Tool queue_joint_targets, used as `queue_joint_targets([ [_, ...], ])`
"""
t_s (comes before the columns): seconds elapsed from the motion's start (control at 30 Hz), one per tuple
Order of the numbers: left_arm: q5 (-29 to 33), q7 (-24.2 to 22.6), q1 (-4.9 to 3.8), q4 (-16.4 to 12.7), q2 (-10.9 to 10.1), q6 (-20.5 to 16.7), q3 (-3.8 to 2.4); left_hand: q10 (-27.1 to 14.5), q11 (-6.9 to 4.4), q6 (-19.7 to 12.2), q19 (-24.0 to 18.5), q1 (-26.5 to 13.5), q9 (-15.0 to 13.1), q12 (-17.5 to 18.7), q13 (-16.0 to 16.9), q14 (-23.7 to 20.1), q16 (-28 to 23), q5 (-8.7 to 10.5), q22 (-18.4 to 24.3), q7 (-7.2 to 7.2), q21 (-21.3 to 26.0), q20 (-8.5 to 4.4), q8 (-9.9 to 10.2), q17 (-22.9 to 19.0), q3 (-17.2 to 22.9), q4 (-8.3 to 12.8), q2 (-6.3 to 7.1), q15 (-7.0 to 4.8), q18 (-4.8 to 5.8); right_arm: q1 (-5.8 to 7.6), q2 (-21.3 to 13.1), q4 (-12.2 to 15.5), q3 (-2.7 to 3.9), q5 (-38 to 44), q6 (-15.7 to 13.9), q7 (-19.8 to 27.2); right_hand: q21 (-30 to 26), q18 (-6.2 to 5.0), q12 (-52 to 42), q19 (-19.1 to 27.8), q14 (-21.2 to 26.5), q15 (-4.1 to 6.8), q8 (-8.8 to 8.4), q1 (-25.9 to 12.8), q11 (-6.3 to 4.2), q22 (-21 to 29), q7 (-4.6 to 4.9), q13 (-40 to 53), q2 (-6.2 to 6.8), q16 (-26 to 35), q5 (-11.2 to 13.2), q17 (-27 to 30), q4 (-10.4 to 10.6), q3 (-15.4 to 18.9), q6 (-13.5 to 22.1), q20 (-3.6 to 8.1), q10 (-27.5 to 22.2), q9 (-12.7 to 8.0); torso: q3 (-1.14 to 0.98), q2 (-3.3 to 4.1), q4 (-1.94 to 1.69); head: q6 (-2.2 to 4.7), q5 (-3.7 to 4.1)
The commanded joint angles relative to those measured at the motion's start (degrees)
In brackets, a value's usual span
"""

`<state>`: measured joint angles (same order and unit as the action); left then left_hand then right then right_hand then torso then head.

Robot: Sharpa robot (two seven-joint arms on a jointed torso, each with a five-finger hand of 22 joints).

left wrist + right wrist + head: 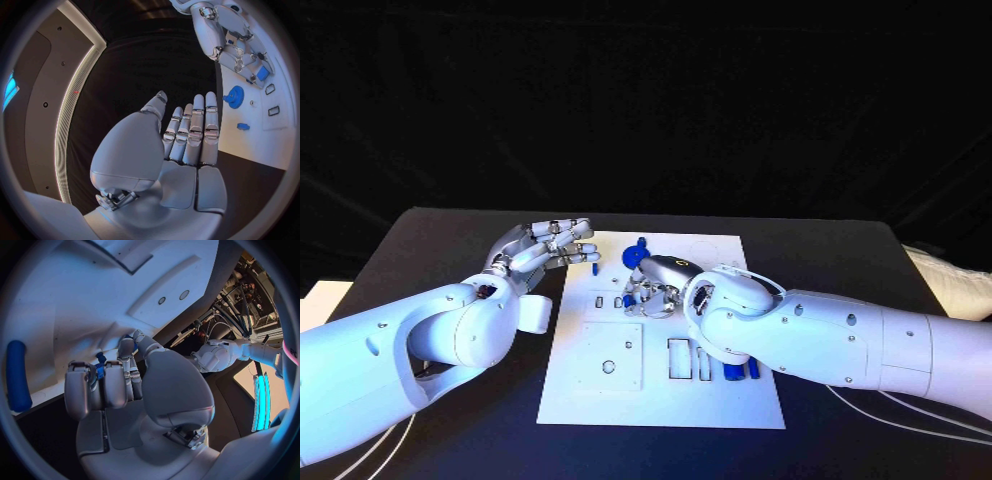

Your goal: Assemble the parts on the task board

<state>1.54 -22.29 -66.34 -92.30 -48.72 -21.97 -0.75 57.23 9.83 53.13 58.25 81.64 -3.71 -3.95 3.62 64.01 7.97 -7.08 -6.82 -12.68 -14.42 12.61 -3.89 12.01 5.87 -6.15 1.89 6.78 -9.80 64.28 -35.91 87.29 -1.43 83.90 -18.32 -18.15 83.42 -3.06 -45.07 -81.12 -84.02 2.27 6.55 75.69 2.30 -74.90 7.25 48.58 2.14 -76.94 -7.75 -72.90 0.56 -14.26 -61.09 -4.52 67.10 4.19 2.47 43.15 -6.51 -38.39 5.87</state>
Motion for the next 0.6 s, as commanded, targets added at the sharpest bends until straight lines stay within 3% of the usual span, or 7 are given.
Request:
queue_joint_targets([
  [0.03,0.1,-0.1,-0.04,-0.2,0.0,1.3,-0.04,0.1,0.08,0.2,0.4,-0.1,0.0,0.1,0.0,0.1,-0.2,0.18,0.0,0.05,-0.1,0.14,0.1,0.1,0.0,0.2,-0.5,0.07,-0.53,-0.14,0.0,0.1,-0.1,1.5,2.9,-0.6,-0.3,-0.16,0.5,0.5,-2.4,-0.38,-0.31,-0.4,-0.01,-1.5,0.1,-0.4,0.6,0.4,0.3,0.1,-0.2,-0.1,0.6,0.14,-0.6,-0.1,0.01,0.01,-0.04,-0.06,0.01],
  [0.37,0.1,0.2,-0.04,-0.2,0.0,1.5,-0.04,0.1,0.09,0.2,0.4,-0.1,0.0,0.2,0.0,0.1,-0.2,0.18,0.0,0.05,-0.1,0.14,0.1,0.1,0.0,0.3,-0.49,0.08,-0.52,-0.15,-0.2,0.3,-0.14,2.2,1.1,-0.6,-0.5,-0.2,1.3,0.6,-2.4,-0.68,-0.99,-0.9,0.36,-1.3,0.54,-1.1,1.96,0.6,-0.3,0.2,-0.5,0.0,1.9,-0.14,-1.2,-0.3,-0.01,-0.01,-0.03,-0.1,0.02],
  [0.6,0.1,0.2,-0.04,-0.2,0.0,1.5,-0.04,0.1,0.09,0.2,0.4,-0.2,0.0,0.2,0.0,0.0,-0.3,0.18,0.0,0.05,-0.1,0.14,0.1,0.1,0.0,0.3,-0.49,0.08,-0.52,-0.15,-0.3,0.5,-0.15,1.6,-2.0,0.4,-0.1,-0.02,-0.1,0.0,-2.6,-0.55,-0.27,-0.2,0.08,-2.1,0.2,0.0,1.02,0.4,-0.3,-0.2,-0.8,-1.2,0.6,-0.16,-0.3,0.0,-0.01,0.02,-0.02,-0.04,0.02],
])
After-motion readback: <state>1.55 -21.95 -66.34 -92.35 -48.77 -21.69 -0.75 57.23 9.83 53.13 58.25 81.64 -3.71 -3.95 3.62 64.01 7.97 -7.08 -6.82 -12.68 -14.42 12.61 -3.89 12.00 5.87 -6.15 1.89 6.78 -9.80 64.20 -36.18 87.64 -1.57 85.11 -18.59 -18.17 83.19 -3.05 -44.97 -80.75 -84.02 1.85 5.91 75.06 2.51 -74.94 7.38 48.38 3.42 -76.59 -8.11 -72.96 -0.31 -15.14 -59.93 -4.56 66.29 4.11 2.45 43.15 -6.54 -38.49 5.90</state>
